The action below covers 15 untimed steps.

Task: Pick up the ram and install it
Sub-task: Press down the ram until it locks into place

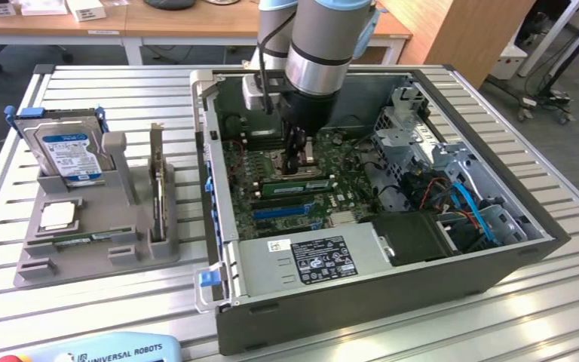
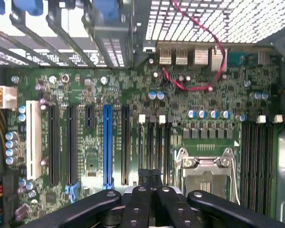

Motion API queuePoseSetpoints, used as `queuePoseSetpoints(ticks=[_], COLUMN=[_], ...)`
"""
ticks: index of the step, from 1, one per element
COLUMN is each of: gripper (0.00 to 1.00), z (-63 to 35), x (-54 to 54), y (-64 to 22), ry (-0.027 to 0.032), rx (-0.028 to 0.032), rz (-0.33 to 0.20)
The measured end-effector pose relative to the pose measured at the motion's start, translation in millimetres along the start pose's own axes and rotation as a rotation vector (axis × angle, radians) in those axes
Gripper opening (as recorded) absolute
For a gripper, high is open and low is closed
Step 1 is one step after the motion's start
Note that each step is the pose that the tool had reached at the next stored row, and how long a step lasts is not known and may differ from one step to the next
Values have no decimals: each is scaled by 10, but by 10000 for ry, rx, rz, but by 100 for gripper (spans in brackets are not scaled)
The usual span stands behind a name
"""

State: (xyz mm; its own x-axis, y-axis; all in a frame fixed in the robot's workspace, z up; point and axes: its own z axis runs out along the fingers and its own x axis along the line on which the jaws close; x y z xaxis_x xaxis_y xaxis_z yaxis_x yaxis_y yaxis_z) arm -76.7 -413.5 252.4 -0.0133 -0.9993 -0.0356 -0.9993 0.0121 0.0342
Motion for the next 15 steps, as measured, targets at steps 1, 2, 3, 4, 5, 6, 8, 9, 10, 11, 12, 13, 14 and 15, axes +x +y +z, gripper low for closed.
queuePoseSetpoints(ticks=[1, 2, 3, 4, 5, 6, 8, 9, 10, 11, 12, 13, 14, 15], gripper=[10, 10, 10, 10, 10, 10, 10, 10, 10, 10, 10, 10, 10, 10], z=[0, 0, 0, 0, 4, 8, 19, 25, 30, 32, 32, 32, 32, 33], x=[0, 0, 0, 1, 1, 2, 2, 2, 2, 2, 2, 2, 2, 2], y=[0, 0, 1, 5, 9, 15, 26, 32, 35, 37, 37, 37, 37, 37], ry=[1, 1, 0, 1, 1, 2, 2, 2, 2, 3, 4, 4, 4, 3], rx=[0, 0, 0, -1, 0, -1, 0, 0, 0, -1, -1, -1, -1, 0], rz=[0, 0, -1, 1, 0, 0, 0, 0, 0, 0, 0, -1, 0, -1])
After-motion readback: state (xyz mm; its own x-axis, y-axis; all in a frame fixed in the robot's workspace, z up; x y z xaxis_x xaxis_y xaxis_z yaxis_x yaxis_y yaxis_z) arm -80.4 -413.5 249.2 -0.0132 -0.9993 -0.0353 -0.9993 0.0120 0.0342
